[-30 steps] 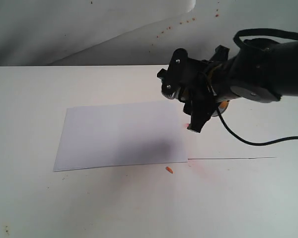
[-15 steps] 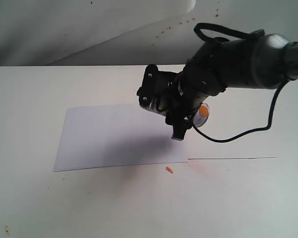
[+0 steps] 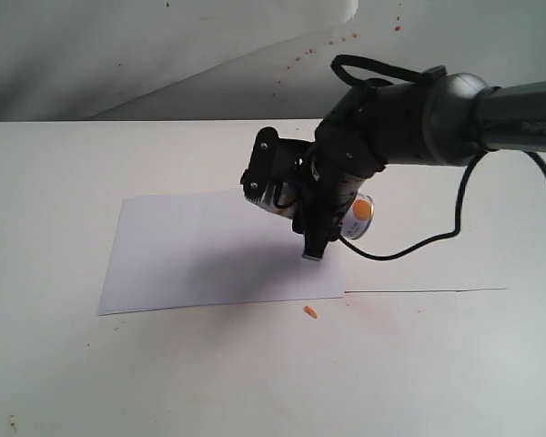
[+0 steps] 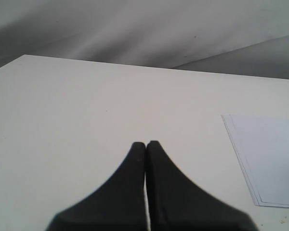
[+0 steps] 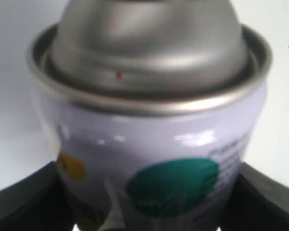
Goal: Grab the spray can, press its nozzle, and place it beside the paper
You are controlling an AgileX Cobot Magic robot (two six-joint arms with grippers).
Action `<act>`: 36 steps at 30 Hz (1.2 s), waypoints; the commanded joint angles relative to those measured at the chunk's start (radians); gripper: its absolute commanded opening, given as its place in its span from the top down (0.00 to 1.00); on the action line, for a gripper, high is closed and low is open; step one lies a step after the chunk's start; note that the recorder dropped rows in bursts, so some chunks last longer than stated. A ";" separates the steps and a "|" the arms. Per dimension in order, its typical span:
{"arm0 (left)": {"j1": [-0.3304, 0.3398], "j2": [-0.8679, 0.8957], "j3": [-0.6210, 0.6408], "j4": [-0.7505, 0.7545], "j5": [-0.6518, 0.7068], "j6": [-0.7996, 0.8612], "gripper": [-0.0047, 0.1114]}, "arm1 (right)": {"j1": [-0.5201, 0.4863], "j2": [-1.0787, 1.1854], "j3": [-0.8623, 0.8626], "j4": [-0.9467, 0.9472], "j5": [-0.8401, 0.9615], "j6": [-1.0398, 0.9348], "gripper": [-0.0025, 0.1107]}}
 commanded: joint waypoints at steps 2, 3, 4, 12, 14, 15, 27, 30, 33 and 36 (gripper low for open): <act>-0.004 0.004 0.002 -0.003 -0.001 -0.006 0.96 | 0.005 0.045 -0.109 0.013 0.059 0.025 0.98; -0.004 0.004 0.002 -0.003 -0.001 -0.006 0.96 | 0.005 0.044 -0.114 0.017 0.055 0.025 0.98; -0.004 0.004 0.002 -0.003 -0.001 -0.006 0.96 | 0.005 0.044 -0.124 0.023 0.055 0.025 0.98; -0.004 0.004 0.002 -0.003 -0.001 -0.006 0.96 | 0.005 0.044 -0.156 0.064 0.053 0.025 0.98; -0.004 0.004 0.002 -0.003 -0.001 -0.006 0.96 | 0.005 0.044 -0.156 0.064 0.055 0.025 0.98; -0.004 0.004 0.002 -0.003 -0.001 -0.006 0.96 | 0.005 0.044 -0.156 0.064 0.055 0.025 0.98; -0.004 0.004 0.002 -0.021 -0.097 -0.011 0.96 | 0.004 0.044 -0.156 0.116 0.051 0.021 0.98; -0.004 0.004 0.002 -0.172 -0.272 -0.014 0.96 | 0.004 0.044 -0.156 0.116 0.051 0.017 0.98; -0.004 0.004 0.002 -0.259 -0.411 -0.008 0.96 | 0.004 0.044 -0.156 0.116 0.051 0.017 0.98; -0.004 0.004 0.002 -0.257 -0.475 -0.008 0.96 | 0.004 0.044 -0.156 0.116 0.055 0.017 0.98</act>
